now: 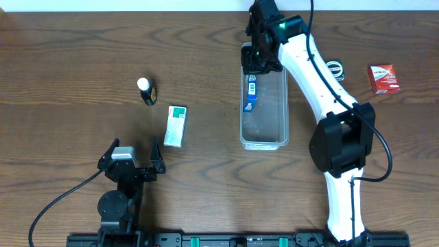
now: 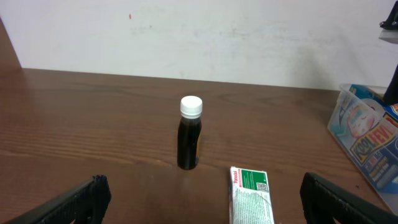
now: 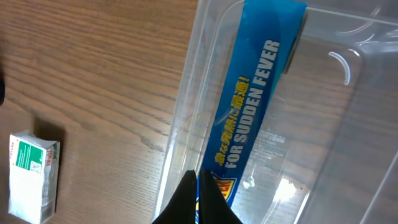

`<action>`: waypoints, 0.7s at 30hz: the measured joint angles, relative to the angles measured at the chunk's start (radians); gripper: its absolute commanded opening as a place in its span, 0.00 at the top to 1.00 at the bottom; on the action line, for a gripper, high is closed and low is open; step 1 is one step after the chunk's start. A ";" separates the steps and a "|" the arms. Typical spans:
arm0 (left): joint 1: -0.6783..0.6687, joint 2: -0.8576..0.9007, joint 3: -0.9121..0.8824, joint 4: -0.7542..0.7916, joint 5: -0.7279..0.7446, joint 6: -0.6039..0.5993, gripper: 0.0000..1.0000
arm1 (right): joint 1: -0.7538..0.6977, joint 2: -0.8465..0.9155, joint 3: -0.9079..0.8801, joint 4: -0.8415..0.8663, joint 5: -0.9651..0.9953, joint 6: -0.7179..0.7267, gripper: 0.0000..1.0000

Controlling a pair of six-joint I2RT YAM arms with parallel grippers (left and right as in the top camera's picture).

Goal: Pack container
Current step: 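Lay the blue box flat in the container and open the right gripper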

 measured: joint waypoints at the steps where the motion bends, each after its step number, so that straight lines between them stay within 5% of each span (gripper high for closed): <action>1: 0.000 0.000 0.000 0.000 0.000 0.000 0.02 | 0.000 0.000 -0.003 0.000 0.000 0.000 0.97; 21: 0.000 0.000 0.000 0.000 0.000 0.000 0.02 | 0.001 0.000 -0.016 -0.074 0.151 0.000 0.94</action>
